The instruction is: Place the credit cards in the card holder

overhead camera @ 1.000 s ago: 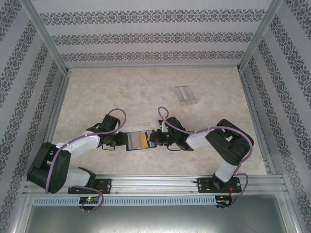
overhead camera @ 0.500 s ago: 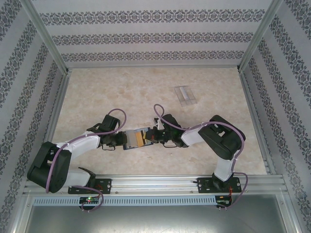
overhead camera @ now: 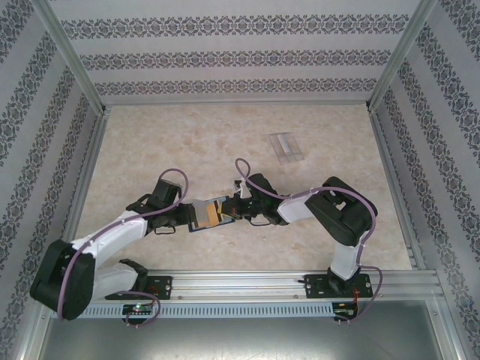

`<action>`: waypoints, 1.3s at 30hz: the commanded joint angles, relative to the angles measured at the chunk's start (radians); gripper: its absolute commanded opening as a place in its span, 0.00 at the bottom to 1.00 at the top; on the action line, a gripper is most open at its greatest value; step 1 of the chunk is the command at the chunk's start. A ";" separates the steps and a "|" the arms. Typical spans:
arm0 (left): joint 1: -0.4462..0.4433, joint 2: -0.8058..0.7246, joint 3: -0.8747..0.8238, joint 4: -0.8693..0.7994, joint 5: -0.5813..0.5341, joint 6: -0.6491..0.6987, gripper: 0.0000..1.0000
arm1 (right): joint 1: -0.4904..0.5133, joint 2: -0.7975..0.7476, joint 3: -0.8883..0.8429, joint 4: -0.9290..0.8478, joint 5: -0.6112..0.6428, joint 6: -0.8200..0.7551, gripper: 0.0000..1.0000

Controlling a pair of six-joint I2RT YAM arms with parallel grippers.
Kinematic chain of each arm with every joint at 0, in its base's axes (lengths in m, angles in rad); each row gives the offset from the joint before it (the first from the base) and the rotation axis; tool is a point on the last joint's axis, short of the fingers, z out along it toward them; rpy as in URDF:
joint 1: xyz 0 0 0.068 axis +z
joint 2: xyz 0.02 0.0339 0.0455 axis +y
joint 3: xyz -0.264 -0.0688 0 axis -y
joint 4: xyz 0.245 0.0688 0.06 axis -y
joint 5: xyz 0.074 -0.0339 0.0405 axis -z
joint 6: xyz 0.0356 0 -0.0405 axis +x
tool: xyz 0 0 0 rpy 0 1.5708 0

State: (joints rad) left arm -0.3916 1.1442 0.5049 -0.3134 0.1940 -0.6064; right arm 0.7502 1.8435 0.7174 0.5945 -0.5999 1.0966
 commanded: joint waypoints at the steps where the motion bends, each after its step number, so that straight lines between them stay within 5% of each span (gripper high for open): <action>1: -0.008 -0.059 -0.016 -0.062 -0.084 -0.033 0.40 | 0.001 0.015 0.025 -0.004 -0.027 -0.013 0.00; 39: -0.007 0.256 0.045 0.026 -0.009 -0.002 0.21 | 0.035 0.103 0.085 0.069 -0.050 0.023 0.00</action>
State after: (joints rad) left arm -0.3904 1.3411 0.5663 -0.3851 0.1104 -0.6258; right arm 0.7769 1.9236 0.7795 0.6312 -0.6327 1.1057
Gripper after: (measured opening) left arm 0.210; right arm 0.045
